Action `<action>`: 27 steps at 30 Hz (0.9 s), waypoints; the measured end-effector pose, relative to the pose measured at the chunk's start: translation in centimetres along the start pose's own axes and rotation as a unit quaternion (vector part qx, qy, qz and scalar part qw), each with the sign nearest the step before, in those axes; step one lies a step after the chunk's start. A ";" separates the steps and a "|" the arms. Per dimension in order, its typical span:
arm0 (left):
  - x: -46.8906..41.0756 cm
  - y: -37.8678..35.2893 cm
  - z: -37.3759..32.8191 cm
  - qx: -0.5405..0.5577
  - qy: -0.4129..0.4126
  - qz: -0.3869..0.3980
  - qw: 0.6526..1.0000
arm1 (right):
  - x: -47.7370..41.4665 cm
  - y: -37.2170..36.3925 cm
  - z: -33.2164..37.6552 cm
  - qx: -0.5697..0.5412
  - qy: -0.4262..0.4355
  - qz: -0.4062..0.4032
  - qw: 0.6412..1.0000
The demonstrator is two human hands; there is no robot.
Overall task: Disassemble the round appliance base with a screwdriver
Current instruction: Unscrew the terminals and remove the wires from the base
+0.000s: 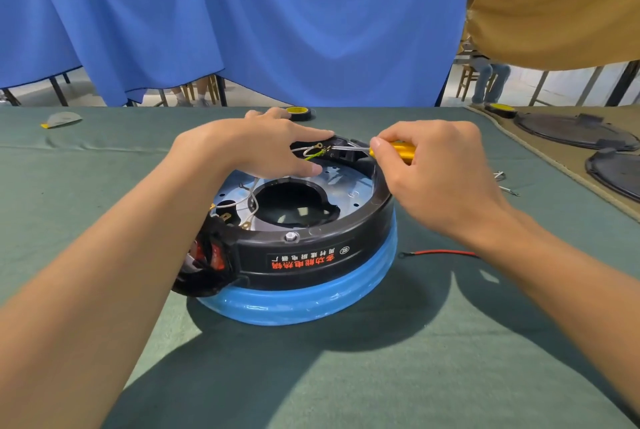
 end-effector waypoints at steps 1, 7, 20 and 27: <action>0.1 0.0 -0.1 0.010 -0.009 0.008 1.000 | 0.1 -0.1 0.0 0.002 0.005 -0.002 1.000; 0.1 0.2 0.1 0.019 -0.027 0.014 0.999 | 0.4 -0.6 -1.1 -0.038 -0.017 0.011 0.999; 0.1 0.0 0.0 0.026 -0.027 0.013 0.999 | 0.7 -0.4 -1.7 -0.016 0.004 -0.009 1.000; 0.1 -0.1 0.1 0.010 -0.023 0.005 1.000 | 0.9 -0.6 -1.1 0.012 0.053 -0.020 0.998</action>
Point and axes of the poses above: each hand's wrist, its own x-axis away from the middle knuckle, its own y-axis out of the back of the hand, z = x × y, the point moved 3 cm from there along -x, towards the middle knuckle, and after that the axes turned 5 degrees about -z, right-handed, at the moved point
